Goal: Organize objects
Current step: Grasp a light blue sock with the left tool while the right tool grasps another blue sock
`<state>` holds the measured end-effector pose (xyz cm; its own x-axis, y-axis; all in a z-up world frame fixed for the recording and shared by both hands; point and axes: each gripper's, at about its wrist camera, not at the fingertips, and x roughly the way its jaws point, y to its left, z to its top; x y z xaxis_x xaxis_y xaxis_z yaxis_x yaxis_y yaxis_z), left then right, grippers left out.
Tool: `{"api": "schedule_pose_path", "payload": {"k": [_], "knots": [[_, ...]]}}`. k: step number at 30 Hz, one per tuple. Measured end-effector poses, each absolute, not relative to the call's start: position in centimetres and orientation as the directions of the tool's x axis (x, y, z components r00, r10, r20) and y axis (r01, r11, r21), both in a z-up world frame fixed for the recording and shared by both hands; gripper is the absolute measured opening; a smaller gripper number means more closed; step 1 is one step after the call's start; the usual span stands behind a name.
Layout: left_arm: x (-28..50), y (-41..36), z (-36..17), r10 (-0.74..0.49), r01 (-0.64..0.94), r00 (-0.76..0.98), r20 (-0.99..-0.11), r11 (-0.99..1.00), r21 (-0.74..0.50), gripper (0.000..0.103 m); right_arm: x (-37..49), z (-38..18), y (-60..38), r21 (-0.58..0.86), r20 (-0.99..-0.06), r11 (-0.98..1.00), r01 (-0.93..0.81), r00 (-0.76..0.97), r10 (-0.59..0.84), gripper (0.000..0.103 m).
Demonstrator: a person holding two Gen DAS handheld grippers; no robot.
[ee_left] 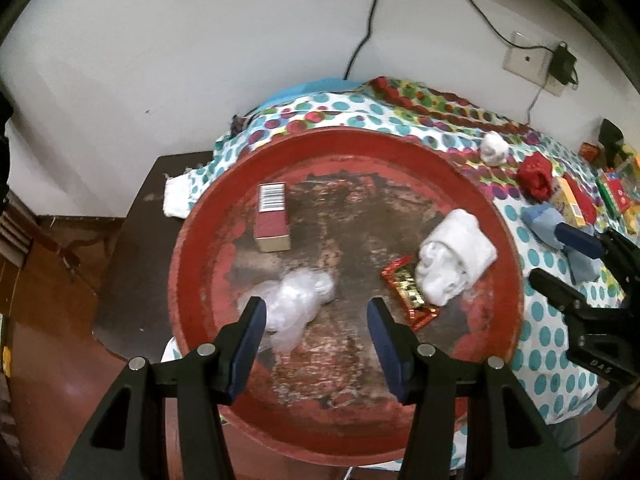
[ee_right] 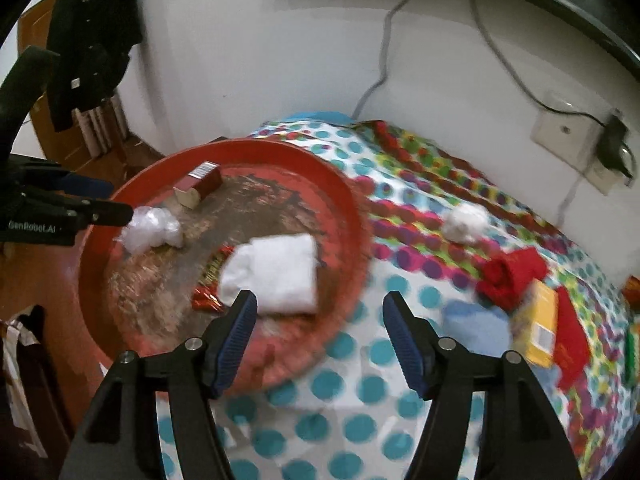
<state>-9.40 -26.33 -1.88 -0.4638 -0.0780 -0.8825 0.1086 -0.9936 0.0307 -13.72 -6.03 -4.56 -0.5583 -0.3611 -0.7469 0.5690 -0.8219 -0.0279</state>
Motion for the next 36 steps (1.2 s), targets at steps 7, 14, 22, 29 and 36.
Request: {"api": "schedule_pose_path", "payload": {"k": [7,14,22,29,36], "knots": [[-10.2,-21.5,-1.7,-0.04,0.004,-0.469,-0.882,-0.999,0.044,0.054,-13.2,-4.2,2.5,-0.004,-0.742,-0.9,0.436,-0.605,-0.289,0.064],[-11.3,-14.0,-2.6,0.079,-0.161,-0.448,-0.891,-0.987,-0.006,0.054,-13.4,-6.0,9.9,-0.009,-0.761,-0.954,0.3,-0.62,-0.188,0.076],[-11.9,-6.1,-4.6,0.148,-0.295,-0.409,-0.9,-0.955,-0.023,0.054,-15.3,-8.8,10.5,0.04,-0.773,-0.956,0.292,-0.597,-0.215,0.077],[-15.3,-2.9,-5.7,0.126,-0.307,-0.373,-0.919,-0.952,-0.006,0.054,-16.8,-10.4,11.1,0.053,-0.767,-0.95,0.308,-0.597,-0.236,0.038],[-18.7,0.6,-6.6,0.118,-0.331,-0.361,-0.925,-0.943,0.009,0.054,-16.6,-10.1,14.5,0.019,-0.729,-0.967,0.255,-0.658,-0.188,0.035]]}}
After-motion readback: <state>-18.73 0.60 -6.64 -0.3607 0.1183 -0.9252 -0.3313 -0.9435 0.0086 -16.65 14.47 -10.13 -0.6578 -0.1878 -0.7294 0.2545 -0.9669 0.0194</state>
